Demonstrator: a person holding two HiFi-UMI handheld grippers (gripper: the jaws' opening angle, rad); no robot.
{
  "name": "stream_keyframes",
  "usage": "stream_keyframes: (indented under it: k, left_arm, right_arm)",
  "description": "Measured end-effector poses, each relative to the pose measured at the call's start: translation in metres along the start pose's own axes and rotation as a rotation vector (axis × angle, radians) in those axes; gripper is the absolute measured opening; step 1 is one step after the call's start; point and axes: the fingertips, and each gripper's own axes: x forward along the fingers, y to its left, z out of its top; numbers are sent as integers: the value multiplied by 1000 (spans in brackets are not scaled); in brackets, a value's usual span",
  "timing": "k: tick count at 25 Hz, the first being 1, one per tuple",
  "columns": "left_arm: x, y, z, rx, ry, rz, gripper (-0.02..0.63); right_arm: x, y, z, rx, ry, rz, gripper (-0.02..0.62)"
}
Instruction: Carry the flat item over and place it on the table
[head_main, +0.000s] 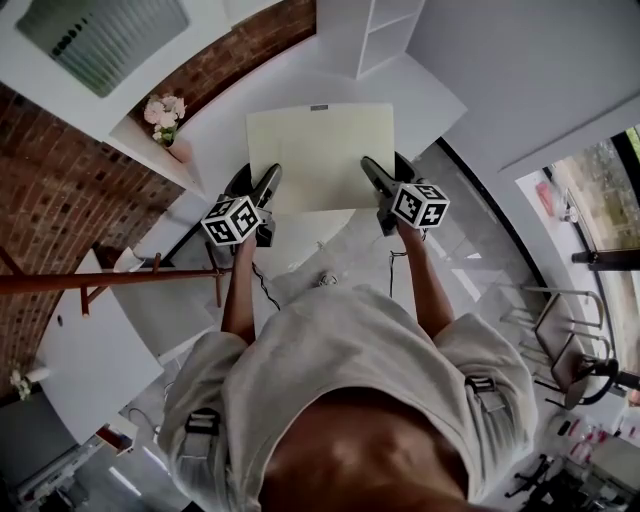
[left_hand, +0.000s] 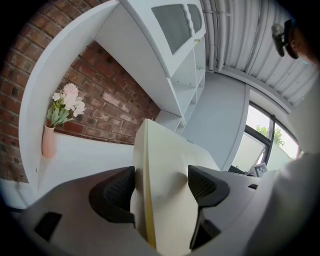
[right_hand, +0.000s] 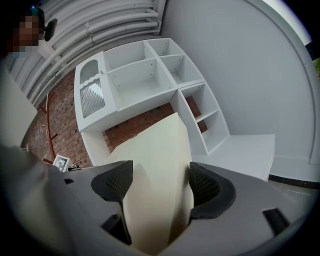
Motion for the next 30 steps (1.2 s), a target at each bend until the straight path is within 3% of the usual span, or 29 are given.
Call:
stream_keyframes:
  k: [11, 20, 30]
  left_arm:
    - [25, 13, 1, 0, 26, 31, 339]
    - [8, 19, 5, 19, 37, 50, 336]
    - [-11, 50, -20, 0, 99, 54, 336]
  right_arm:
    - [26, -23, -2, 29, 27, 6, 367]
    - [30, -11, -14, 64, 25, 26, 367]
    - [31, 8, -56, 97, 57, -16, 367]
